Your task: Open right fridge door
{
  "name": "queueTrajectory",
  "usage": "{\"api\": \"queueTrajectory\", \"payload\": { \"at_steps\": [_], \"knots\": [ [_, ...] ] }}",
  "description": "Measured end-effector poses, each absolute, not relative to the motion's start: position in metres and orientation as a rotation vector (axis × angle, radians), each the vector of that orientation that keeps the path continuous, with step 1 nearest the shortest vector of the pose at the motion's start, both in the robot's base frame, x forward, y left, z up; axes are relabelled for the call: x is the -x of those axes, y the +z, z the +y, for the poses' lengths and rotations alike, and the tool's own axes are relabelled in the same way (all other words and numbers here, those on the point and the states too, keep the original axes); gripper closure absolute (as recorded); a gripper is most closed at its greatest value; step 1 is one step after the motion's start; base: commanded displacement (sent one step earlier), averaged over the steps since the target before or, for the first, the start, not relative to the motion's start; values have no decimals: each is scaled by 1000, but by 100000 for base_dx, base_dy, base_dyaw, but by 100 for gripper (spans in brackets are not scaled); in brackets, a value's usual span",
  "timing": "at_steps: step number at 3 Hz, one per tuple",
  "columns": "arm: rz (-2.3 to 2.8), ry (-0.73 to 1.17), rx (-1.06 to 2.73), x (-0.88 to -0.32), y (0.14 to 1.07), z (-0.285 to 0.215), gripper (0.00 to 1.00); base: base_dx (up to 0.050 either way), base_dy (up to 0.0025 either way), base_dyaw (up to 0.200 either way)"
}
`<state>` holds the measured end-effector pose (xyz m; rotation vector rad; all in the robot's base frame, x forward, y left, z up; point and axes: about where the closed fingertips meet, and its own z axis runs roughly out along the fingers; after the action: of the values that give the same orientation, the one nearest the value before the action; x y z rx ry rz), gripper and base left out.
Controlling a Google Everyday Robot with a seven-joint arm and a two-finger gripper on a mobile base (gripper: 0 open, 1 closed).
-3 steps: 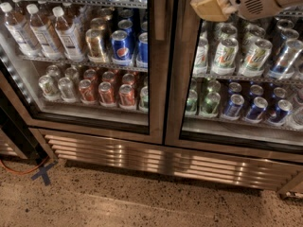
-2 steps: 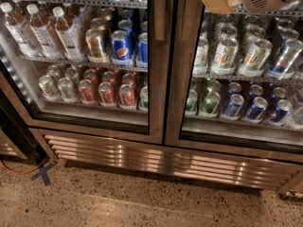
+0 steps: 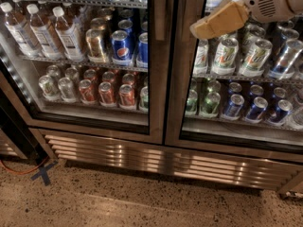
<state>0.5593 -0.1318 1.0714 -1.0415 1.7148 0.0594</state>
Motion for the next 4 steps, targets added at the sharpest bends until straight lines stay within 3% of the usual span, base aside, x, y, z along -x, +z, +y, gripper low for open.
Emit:
{"api": "queueTrajectory", "payload": {
  "at_steps": [1, 2, 4],
  "knots": [
    [1726, 163, 1048, -556, 1060, -125, 0, 0, 0, 0],
    [1721, 274, 1117, -552, 1052, -106, 16, 0, 0, 0],
    [1705, 335, 1181, -563, 1057, -90, 12, 0, 0, 0]
  ]
}}
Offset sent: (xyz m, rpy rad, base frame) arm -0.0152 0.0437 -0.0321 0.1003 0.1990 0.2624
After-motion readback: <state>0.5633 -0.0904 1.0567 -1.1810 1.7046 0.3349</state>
